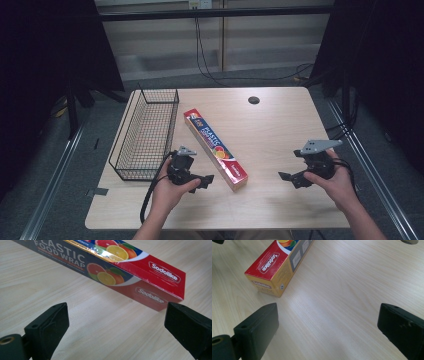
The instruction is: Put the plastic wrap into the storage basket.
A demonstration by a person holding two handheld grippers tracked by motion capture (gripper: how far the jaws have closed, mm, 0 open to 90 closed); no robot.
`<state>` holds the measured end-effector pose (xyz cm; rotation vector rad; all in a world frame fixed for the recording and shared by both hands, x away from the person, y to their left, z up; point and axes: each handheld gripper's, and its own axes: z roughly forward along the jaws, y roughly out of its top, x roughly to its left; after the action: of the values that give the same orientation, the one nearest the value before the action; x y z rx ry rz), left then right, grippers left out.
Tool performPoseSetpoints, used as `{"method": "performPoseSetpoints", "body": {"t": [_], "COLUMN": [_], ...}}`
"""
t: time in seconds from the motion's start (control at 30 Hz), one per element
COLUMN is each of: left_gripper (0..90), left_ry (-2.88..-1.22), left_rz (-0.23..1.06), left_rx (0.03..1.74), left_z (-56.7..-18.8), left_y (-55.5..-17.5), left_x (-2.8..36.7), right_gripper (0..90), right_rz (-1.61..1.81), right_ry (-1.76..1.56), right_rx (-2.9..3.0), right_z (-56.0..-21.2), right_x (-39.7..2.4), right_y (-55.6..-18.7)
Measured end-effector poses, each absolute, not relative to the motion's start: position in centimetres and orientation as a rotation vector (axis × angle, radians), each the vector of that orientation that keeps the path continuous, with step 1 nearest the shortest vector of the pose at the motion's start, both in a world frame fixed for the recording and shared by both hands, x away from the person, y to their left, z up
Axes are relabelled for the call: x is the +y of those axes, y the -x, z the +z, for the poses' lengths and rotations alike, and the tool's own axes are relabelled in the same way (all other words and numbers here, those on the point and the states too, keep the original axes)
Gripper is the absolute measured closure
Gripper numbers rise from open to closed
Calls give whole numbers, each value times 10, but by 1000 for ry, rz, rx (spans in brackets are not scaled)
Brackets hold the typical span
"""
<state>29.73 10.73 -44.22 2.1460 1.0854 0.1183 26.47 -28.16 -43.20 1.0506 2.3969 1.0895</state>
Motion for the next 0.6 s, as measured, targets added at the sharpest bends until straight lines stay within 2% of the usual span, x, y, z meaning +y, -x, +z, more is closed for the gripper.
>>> {"method": "performPoseSetpoints", "body": {"t": [0.2, 0.6], "left_gripper": [53, 26], "left_ry": [-2133, -2104], "left_rz": [61, 25], "left_rx": [1138, 1265], "left_z": [-438, -423], "left_y": [-312, -352], "left_x": [104, 84], "right_gripper": [33, 33], "right_rz": [1068, 1033], "right_ry": [-1043, -1050], "right_rx": [2409, 2426], "right_z": [-435, -442], "right_x": [-281, -285], "right_y": [-268, -270]}}
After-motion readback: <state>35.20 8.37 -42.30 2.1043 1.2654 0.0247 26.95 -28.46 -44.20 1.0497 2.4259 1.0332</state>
